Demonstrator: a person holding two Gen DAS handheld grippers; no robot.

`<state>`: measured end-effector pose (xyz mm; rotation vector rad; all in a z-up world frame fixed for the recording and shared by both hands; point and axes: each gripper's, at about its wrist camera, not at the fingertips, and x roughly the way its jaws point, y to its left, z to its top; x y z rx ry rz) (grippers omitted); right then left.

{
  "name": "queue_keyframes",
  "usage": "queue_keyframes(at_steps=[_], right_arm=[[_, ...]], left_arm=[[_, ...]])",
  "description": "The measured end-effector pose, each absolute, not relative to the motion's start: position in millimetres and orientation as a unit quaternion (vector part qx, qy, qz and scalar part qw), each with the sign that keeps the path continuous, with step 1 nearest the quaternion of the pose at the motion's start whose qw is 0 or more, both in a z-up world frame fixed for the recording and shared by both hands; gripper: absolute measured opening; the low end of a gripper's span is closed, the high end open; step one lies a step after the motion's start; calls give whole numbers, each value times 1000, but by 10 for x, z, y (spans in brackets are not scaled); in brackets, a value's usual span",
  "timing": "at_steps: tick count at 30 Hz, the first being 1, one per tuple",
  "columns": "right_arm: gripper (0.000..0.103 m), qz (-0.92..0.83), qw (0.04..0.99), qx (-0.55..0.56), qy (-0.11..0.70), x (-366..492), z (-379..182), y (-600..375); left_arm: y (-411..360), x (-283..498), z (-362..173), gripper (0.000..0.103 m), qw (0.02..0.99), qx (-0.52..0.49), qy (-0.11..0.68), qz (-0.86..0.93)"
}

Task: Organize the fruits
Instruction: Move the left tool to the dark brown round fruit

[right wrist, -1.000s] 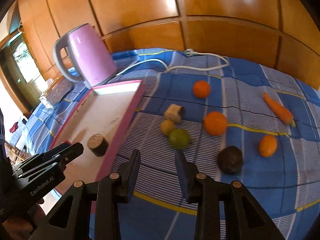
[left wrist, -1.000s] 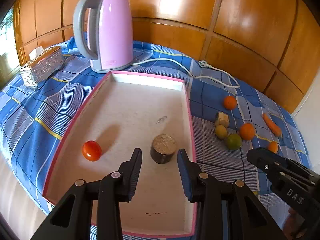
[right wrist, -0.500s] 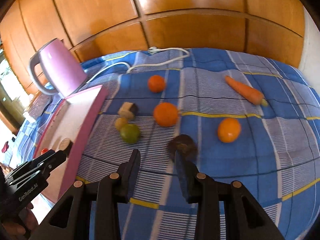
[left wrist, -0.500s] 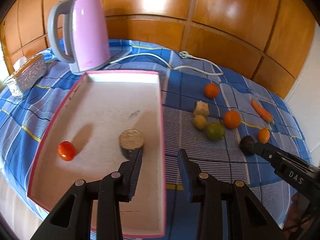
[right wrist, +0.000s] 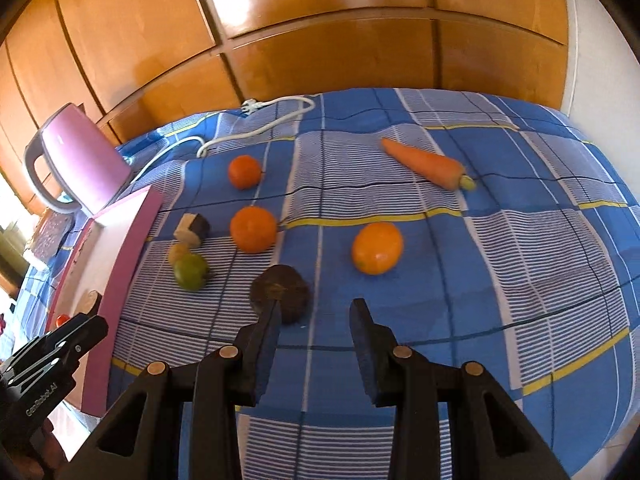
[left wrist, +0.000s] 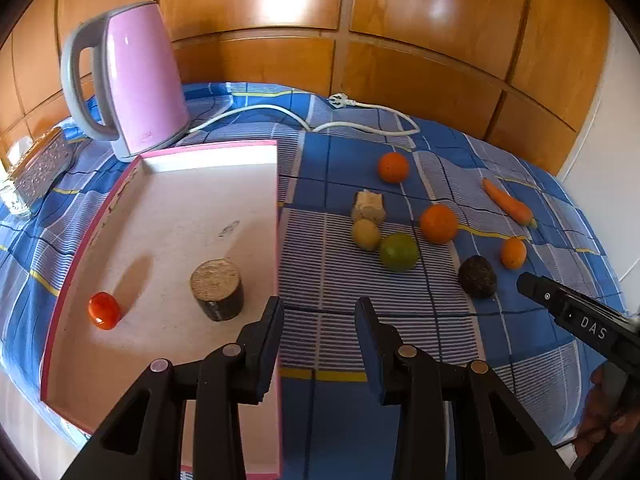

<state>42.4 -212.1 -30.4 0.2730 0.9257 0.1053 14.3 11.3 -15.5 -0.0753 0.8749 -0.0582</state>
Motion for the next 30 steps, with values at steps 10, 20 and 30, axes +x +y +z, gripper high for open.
queue_keyframes(at_steps=[10,20,30], right_arm=[[36,17,882,139,449,352,-392,-2400],[36,-13,880,152,450,323,-441,-2687],[36,-16,876,154,457,355,-505,-2771]], left_arm=[[-80,178,-161,37,902,-24,426,-63],[-484,257,-182,37,893,-8,429,-135],[-913,435,-278,37,881,11,442,-170]])
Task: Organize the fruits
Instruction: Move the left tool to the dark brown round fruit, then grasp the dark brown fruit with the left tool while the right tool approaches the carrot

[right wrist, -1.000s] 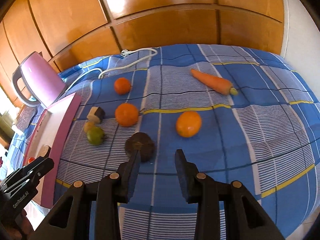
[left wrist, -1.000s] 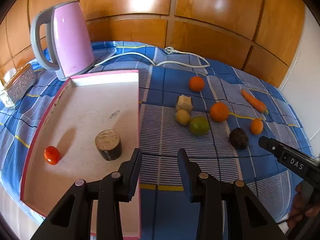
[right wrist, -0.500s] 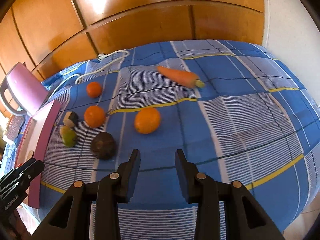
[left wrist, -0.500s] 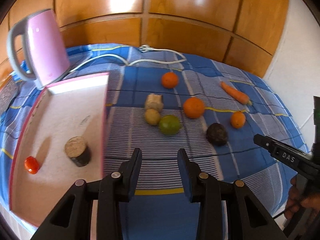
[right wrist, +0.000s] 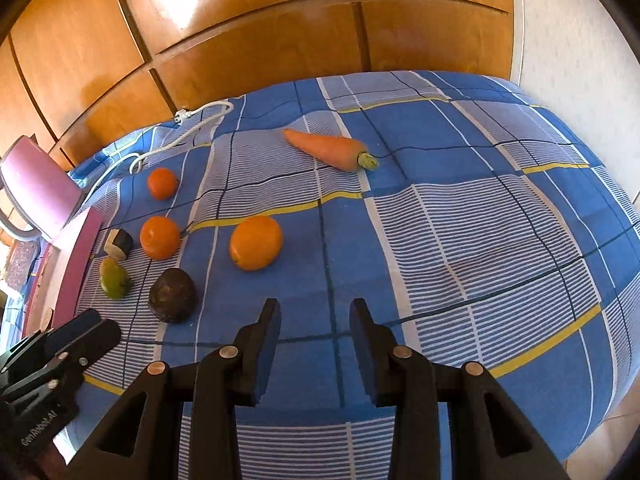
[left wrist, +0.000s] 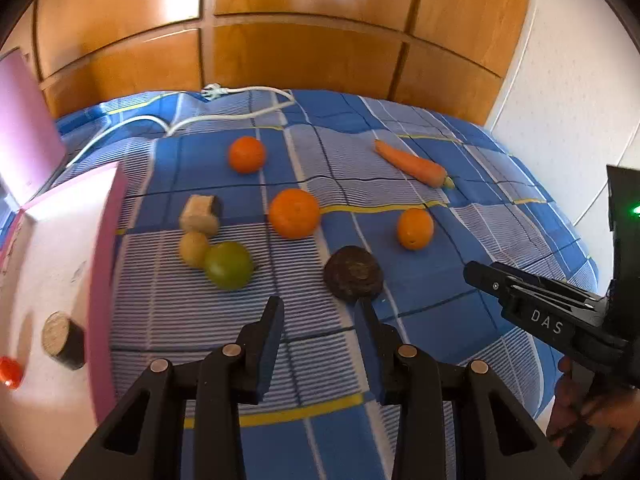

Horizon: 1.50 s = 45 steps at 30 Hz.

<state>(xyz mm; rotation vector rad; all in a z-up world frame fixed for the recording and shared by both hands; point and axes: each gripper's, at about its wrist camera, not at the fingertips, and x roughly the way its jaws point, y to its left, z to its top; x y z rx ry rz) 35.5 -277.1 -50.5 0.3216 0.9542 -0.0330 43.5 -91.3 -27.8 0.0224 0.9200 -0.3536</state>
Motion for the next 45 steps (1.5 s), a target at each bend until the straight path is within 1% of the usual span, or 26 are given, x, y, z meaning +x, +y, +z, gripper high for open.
queue_keyframes(at_steps=[2,3,4,6,17,21,22,24,33,38,45], right_arm=[[36,-17,877,150,457,381,-496,-2790],[36,-17,877,149,457,396,-490,-2802],[36,-17,877,149,456,417,-482,-2822],[36,-17,877,149,456,446,-476,-2849],[36,-21,877,141,459,734,-510,-3010],[39,-17,882,132,452,900,-488,-3067],[39,-17,883,127,451,954,-488,-3079],[39,-17,884,120,451,1062,-496,-3105],[39,-15,888,88,450,1446,-563,-3146],[44,-20,890,71,449,1547,-583,-3181],[45,-15,893,38,448,1612,-582,-3195]], left_arm=[[-990,487,-320,42,878,17,447,-171],[-1026,513,-342,47,877,18,449,-171],[-1052,534,-360,49,876,18,450,-172],[-1110,576,-387,50,874,19,453,-174],[-1296,836,-547,51,866,23,469,-172],[-1318,912,-582,50,867,18,467,-172],[-1325,933,-585,49,867,17,466,-175],[-1331,968,-590,44,868,13,463,-178],[-1332,1081,-593,44,874,-6,455,-170],[-1360,1146,-592,43,876,-13,455,-159],[-1374,1238,-603,43,880,-21,452,-144]])
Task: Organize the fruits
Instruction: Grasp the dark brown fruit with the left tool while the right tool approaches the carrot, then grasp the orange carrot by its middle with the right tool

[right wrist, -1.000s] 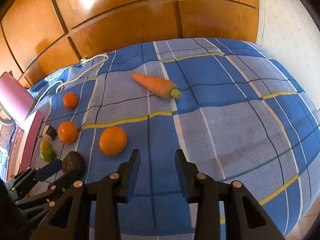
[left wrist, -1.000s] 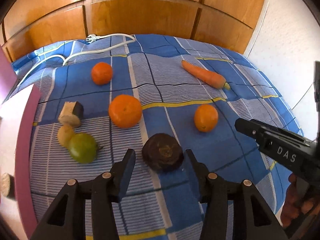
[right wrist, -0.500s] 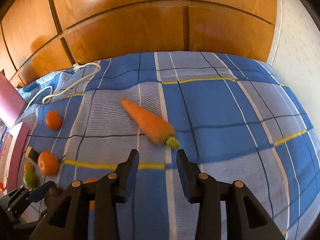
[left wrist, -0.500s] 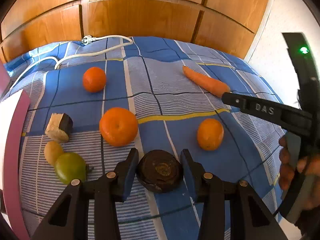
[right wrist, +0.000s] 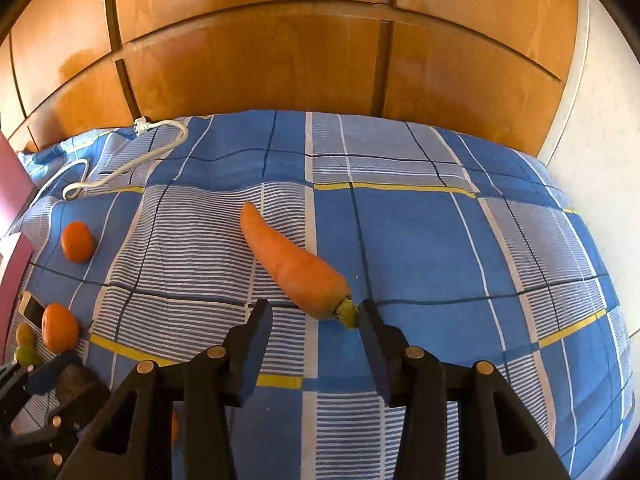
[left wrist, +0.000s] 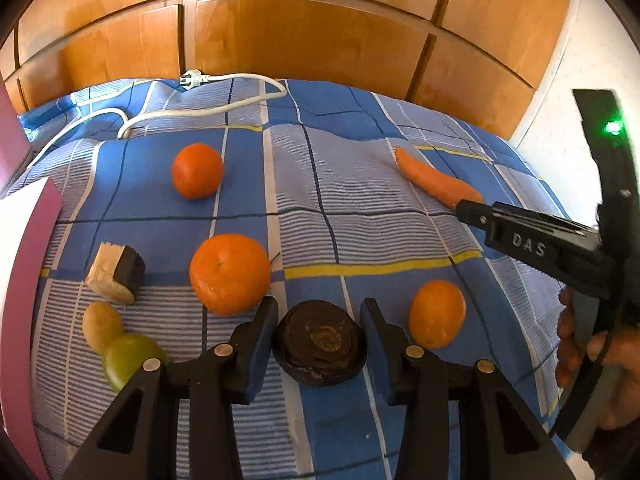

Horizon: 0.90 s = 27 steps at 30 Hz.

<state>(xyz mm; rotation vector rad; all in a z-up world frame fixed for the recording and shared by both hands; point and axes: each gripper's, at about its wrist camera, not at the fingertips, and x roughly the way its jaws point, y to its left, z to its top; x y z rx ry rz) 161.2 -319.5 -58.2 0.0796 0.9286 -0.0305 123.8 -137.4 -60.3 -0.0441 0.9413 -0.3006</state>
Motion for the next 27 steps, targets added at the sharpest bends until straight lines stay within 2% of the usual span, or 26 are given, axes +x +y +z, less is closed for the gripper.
queue_keyframes(at_steps=[18,21,27], right_arm=[[45,31,897,-37,440,1863,-593,-3087],[36,43,895,-44,441,1918,-604,-3052],[34,55,890,-54,449,1924,-608,-3021]], left_arm=[[-1487,1548,-636,43,885,-19,446,-134],[-1493,1575,-634,43,885,-18,446,-133],[-1495,1582,-625,42,883,-20,450,-134]])
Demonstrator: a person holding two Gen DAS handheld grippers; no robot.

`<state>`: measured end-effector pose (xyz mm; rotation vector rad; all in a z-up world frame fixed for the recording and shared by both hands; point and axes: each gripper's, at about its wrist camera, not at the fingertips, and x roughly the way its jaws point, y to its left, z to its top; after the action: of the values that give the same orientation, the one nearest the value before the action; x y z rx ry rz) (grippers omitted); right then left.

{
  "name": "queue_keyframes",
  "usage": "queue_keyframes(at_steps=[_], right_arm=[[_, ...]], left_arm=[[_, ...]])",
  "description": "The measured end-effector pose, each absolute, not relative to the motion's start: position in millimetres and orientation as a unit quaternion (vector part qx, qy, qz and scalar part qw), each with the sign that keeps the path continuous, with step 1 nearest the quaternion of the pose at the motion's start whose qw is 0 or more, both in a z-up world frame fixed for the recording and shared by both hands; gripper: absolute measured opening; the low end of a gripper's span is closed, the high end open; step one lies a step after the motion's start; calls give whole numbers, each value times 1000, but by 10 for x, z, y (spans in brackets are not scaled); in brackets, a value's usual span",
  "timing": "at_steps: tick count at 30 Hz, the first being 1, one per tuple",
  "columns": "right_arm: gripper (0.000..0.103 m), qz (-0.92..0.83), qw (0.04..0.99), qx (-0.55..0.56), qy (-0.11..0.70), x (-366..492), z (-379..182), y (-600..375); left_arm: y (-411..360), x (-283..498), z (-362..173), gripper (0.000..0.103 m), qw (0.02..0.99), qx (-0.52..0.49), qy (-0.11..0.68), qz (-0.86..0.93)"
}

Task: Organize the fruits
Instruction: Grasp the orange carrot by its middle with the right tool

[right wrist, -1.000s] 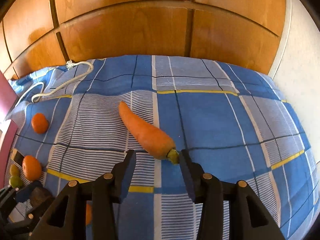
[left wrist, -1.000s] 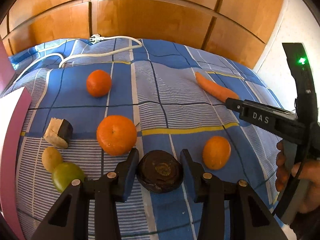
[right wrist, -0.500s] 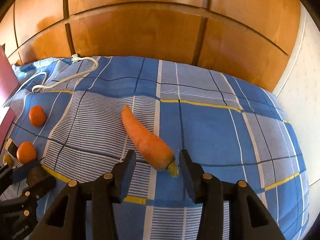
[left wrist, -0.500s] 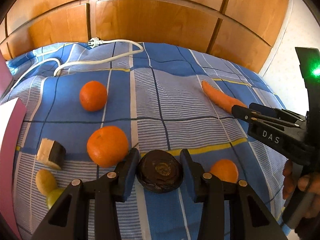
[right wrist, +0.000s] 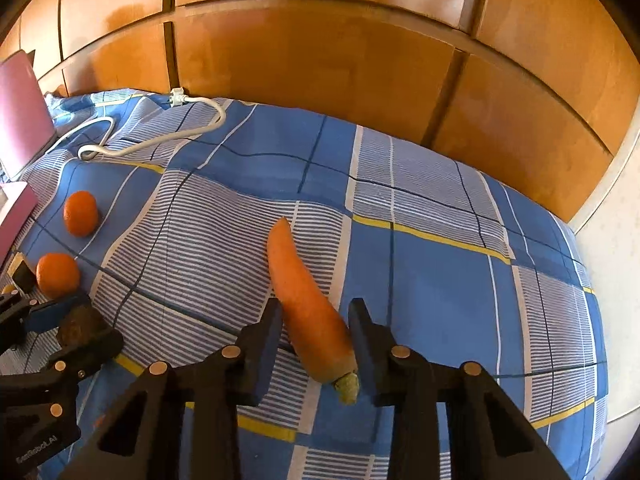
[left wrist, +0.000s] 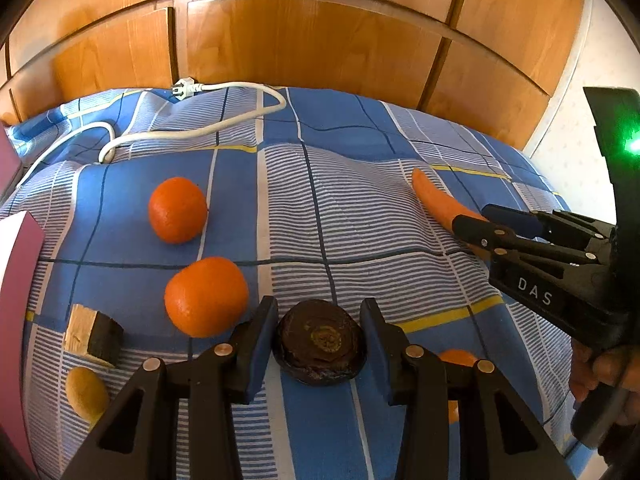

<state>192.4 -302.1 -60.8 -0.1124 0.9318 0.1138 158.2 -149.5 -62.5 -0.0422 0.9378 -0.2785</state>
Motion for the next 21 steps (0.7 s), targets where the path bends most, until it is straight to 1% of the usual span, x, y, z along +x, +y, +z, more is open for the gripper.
queue_keyframes(at_steps=[9,12,13,18,19,20,21], right_arm=[[24,68,878,-5,473,1526,-501,-3067],[14,71,875,9,479,1311,-457,-3053],[13,73,872,14,483,1231,-438,-3045],[13,63,875,13,481,1127,-414,-3048],[15,66,875,26,479,1149,-406,-3074],[23,69,876,32,476,1171,-400,-3087],[26,72,876,34,475,1200,-399,-3088]], left_arm=[[-1416,1296,-520,42,876,-21,456,-154],[-1371,1136,-478,42,874,-17,456,-166],[-1353,1095,-472,42,873,-18,457,-168],[-1234,884,-486,42,869,-19,465,-167],[-1216,863,-489,42,868,-21,467,-167],[-1193,840,-490,42,867,-24,469,-167],[-1177,821,-489,42,867,-24,469,-168]])
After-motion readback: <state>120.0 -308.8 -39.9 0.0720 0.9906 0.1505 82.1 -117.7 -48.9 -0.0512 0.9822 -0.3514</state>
